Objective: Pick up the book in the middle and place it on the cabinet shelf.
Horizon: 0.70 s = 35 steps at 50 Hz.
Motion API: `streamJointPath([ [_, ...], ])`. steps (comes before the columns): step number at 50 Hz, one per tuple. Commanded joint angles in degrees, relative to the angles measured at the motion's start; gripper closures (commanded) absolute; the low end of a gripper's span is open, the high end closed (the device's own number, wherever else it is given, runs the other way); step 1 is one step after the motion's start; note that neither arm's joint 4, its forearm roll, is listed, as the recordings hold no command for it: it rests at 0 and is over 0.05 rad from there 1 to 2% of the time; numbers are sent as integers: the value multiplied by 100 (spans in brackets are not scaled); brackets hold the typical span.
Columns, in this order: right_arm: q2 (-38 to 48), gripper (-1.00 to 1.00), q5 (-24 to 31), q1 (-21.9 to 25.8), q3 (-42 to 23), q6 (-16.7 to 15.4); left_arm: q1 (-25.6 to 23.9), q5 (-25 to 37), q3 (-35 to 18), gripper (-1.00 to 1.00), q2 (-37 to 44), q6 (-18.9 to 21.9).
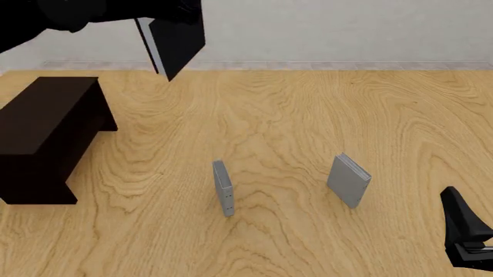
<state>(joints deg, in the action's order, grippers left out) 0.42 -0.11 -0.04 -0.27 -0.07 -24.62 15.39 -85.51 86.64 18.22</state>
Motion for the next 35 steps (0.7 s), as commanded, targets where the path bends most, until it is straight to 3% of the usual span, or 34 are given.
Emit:
streamJointPath([
  [1,1,-100,0,0,0,0,383,37,-101,100,-199,181],
  [8,0,-100,0,1,0,0,466,9,128,100,-396,477],
  [35,-1,-100,0,0,0,1,1249,-89,558,100,-822,931],
])
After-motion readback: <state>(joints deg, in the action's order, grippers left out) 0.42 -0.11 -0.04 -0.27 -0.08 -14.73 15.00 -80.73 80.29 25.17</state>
